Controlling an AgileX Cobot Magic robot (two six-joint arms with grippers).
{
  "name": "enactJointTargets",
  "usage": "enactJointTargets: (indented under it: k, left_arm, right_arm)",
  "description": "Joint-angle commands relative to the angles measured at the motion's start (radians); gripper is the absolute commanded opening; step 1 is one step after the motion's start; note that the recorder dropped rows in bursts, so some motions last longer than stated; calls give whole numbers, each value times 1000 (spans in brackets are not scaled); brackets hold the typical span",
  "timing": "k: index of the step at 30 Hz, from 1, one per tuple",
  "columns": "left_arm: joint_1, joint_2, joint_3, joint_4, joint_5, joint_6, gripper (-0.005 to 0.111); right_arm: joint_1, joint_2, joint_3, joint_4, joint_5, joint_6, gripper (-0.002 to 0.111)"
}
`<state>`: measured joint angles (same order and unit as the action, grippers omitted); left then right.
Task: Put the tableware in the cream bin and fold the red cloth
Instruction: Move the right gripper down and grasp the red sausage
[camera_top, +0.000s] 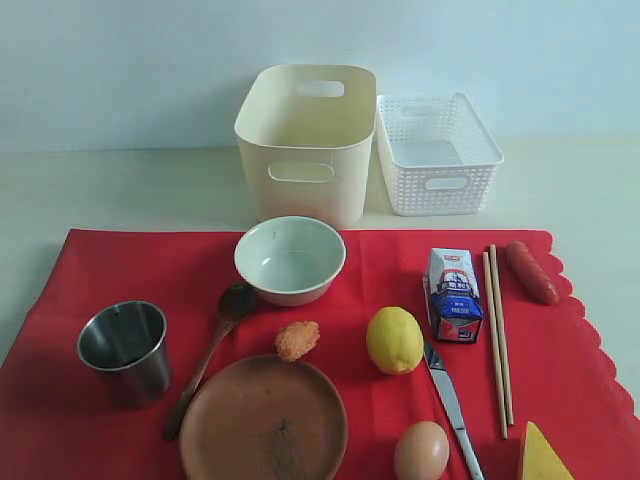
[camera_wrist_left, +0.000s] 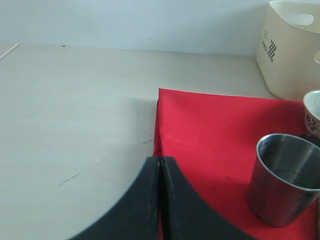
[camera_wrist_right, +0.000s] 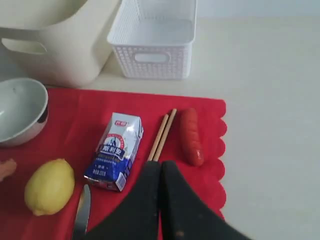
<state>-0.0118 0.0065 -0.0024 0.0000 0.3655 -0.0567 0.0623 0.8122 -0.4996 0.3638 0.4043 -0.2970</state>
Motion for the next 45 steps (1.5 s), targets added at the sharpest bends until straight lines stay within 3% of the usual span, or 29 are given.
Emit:
enactJointTargets:
  k: [1, 13, 14, 17, 19, 21, 26, 45]
  left_arm:
    - [1, -7, 2, -6, -11, -4, 0]
    - [1, -7, 2, -6, -11, -4, 0]
    - [1, -7, 2, -6, -11, -4, 0]
    - [1, -7, 2, -6, -11, -4, 0]
    - [1, -7, 2, -6, -11, -4, 0]
    - [1, -7, 2, -6, -11, -4, 0]
    - [1, -7, 2, -6, -11, -4, 0]
    - [1, -7, 2, -6, -11, -4, 0]
  right_arm:
    - [-4, 147, -62, 4, 62, -49, 0]
    - [-4, 550, -273, -92, 117, -77, 4]
    - [-4, 581, -290, -103, 121, -75, 7]
    - [-4, 712, -374, -114, 163, -75, 36]
    - [-4, 768, -428, -119, 189, -75, 49]
    - [-4, 819, -460, -129, 188, -75, 52]
    - [-4, 954, -518, -232, 139, -23, 52]
    - [-4, 1235, -693, -234, 113, -11, 51]
